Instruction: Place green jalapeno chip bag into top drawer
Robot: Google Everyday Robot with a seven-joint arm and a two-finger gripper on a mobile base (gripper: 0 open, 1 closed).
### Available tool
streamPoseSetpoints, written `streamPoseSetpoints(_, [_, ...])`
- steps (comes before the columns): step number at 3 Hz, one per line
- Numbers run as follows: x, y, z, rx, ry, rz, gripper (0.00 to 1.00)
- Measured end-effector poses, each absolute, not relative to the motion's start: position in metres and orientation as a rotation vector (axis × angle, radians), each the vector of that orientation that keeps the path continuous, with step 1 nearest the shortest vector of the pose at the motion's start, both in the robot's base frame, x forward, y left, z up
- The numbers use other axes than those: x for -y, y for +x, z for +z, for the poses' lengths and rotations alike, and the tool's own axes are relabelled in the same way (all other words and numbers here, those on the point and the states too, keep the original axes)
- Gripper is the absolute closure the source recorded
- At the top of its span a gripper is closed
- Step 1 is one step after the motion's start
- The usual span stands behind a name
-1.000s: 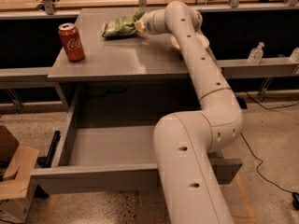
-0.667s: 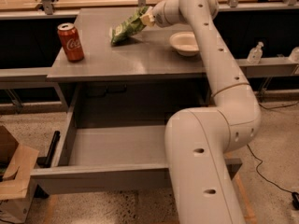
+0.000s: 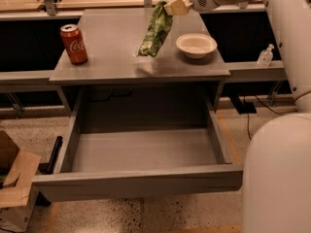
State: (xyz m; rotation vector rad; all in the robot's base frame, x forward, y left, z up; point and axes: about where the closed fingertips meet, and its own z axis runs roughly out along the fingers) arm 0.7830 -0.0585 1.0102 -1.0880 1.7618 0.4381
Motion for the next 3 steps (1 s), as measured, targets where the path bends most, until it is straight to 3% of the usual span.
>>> streamPoseSetpoints(3, [0.049, 0.773, 0.991, -1.791, -1.113, 0.497, 1.00])
